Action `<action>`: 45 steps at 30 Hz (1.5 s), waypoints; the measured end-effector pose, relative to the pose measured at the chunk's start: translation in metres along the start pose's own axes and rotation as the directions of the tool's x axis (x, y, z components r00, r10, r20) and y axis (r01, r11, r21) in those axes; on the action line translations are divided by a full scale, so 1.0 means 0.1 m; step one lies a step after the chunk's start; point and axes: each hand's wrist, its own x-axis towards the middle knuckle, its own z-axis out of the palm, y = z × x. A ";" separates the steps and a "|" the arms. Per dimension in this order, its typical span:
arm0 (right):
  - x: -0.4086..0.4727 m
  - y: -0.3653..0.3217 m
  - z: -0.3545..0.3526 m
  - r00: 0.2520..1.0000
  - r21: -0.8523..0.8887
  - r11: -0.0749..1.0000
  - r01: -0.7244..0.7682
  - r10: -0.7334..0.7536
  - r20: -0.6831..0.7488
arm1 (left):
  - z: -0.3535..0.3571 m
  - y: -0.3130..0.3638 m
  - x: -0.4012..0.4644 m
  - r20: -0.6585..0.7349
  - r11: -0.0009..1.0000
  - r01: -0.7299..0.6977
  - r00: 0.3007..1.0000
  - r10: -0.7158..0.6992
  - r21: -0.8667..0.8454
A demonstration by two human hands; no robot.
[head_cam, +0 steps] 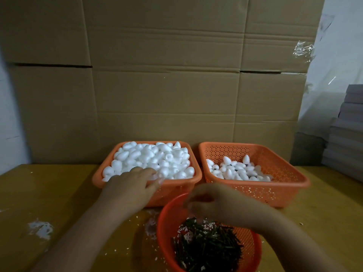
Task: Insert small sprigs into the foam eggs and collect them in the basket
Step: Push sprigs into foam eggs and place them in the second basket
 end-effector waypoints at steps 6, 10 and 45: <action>0.02 0.07 0.25 0.979 -0.372 0.923 0.098 -0.023 0.203 | 0.07 -0.04 0.05 -0.033 0.998 -0.008 0.999 0.010 0.057; 0.03 0.09 0.30 0.981 -0.442 0.891 0.103 -0.019 0.191 | 0.11 -0.07 0.08 -0.058 1.000 -0.015 0.998 0.016 0.021; 0.07 0.10 0.43 0.988 -0.504 0.854 0.131 -0.070 0.140 | 0.22 -0.08 0.10 -0.162 0.990 -0.143 0.976 0.144 0.016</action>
